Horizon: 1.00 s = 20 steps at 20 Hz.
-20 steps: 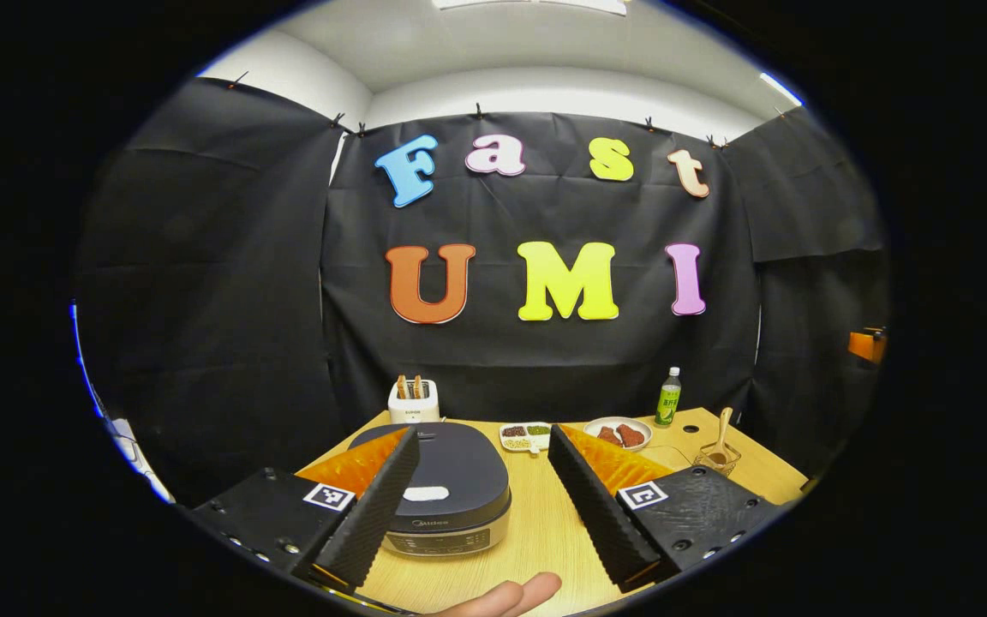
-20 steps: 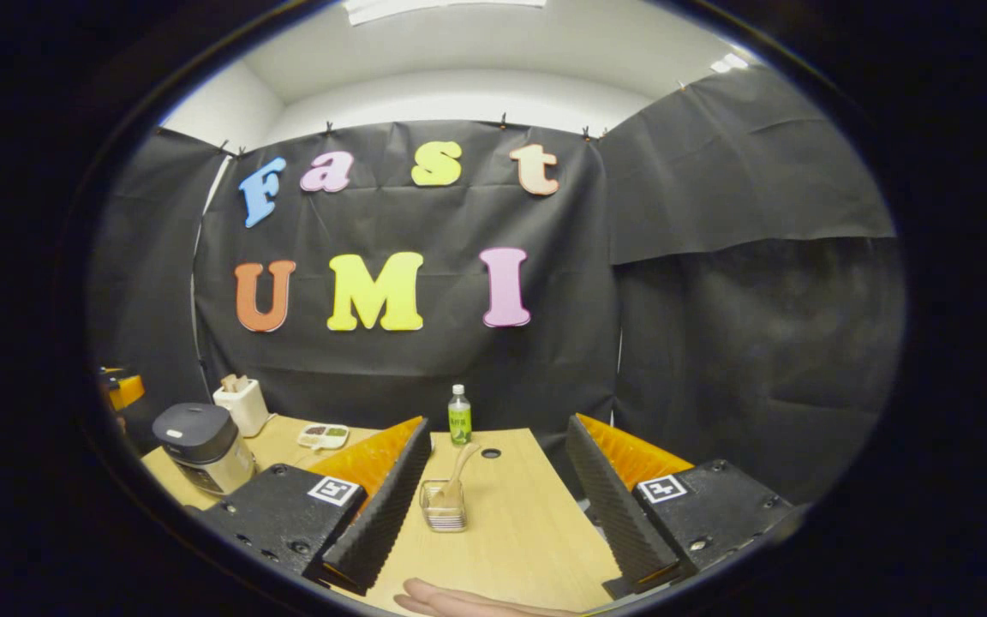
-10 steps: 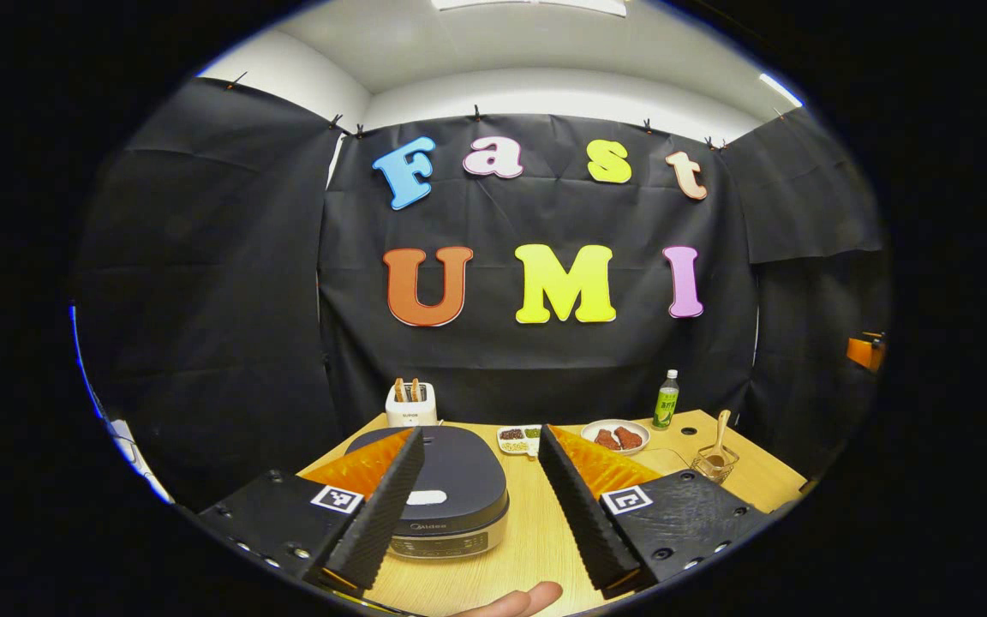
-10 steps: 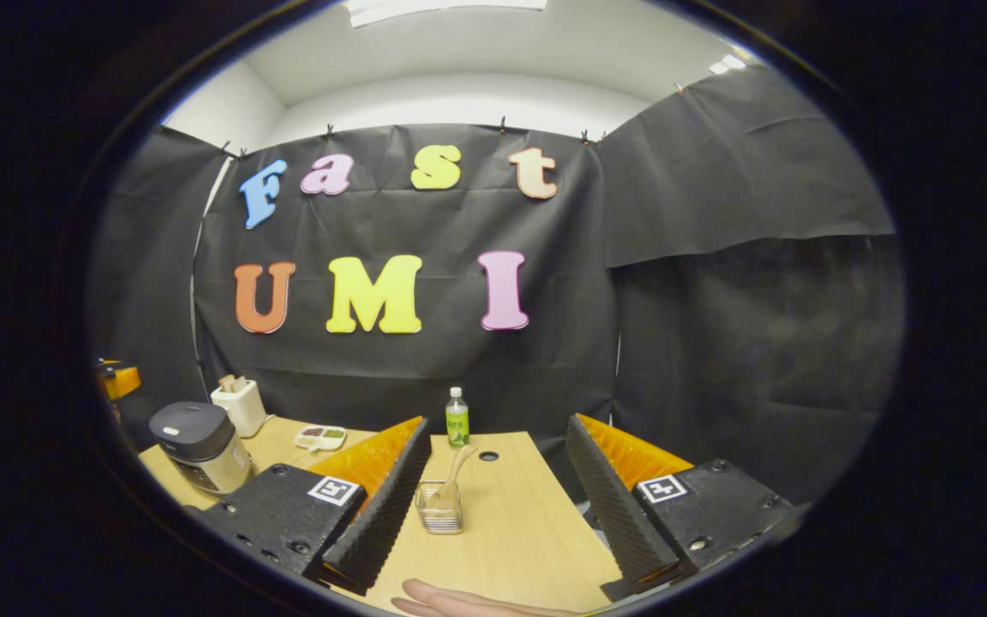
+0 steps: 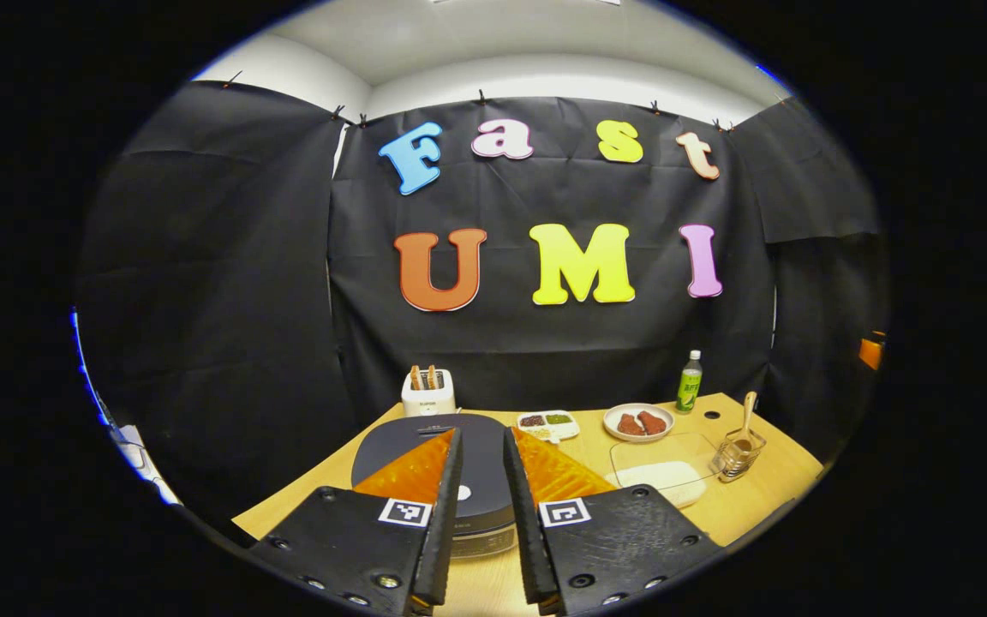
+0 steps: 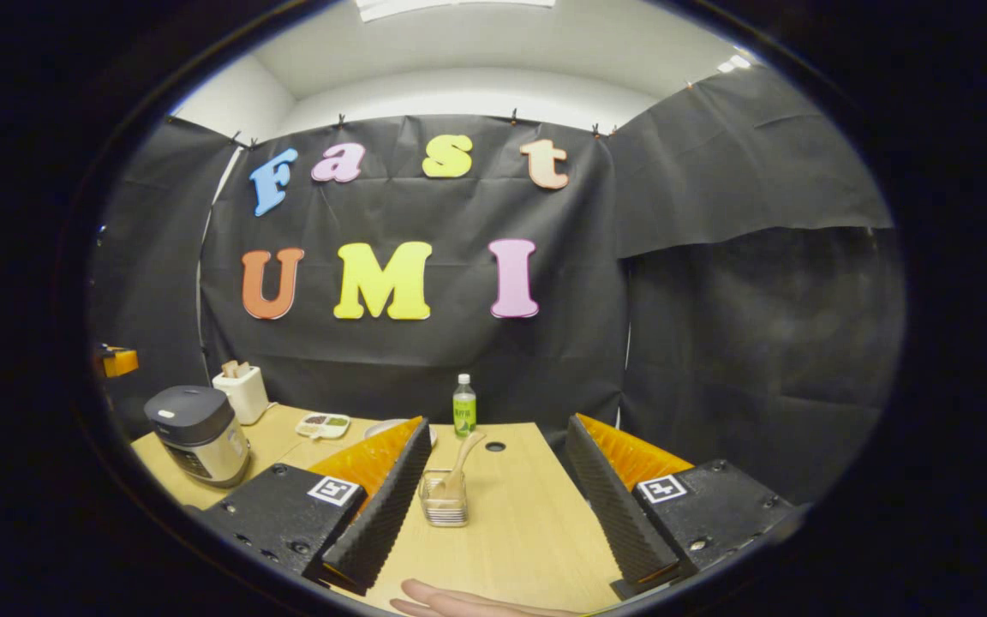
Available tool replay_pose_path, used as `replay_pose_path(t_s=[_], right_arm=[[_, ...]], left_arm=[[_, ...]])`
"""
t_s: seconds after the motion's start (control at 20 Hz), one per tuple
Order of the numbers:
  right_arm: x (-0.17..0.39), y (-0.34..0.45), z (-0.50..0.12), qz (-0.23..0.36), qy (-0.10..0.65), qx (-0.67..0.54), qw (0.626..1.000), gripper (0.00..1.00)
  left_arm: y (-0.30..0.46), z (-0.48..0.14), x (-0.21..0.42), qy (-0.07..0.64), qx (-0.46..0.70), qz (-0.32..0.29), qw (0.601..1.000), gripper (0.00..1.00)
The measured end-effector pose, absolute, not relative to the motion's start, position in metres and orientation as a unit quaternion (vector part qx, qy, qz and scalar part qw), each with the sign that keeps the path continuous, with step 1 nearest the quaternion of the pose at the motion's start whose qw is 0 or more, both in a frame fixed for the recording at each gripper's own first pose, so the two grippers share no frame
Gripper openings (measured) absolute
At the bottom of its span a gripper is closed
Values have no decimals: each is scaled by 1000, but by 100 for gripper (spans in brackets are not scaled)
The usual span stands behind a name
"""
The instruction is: Close the left gripper, press the button to open the rice cooker; take a wooden spoon from the chopstick holder with the right hand, scoop a spoonful of rice and pour it into the rice cooker, then put the wooden spoon back into the chopstick holder.
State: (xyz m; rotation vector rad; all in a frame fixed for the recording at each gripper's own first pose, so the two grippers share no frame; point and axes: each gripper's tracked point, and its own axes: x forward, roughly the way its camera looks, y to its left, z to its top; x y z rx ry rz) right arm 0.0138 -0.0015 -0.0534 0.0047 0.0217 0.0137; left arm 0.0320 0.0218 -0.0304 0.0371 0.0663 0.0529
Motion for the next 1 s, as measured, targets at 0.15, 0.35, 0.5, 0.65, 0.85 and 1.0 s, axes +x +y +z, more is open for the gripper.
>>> replay_pose_path(t_s=[0.15, 0.35, 0.5, 0.65, 0.85, 1.0], right_arm=[[20, -4, -67, 10, 23, -3, 1000, 99], [27, -9, -78, 11, 30, 3, 999, 100], [34, -9, -94, 14, 47, 2, 999, 100], [39, -3, -110, 24, 57, 0, 998, 100], [47, 1, -132, 31, 75, 3, 997, 100], [53, -2, -136, 28, 77, 9, 997, 100]], left_arm=[[33, -52, 49, 68, 19, 35, 997, 13], [49, -86, 74, 119, -3, 57, 991, 0], [55, -104, 82, 149, -3, 60, 987, 0], [60, -118, 89, 176, -12, 63, 982, 0], [59, -137, 95, 213, -26, 71, 974, 0], [59, -141, 91, 222, -24, 76, 972, 0]])
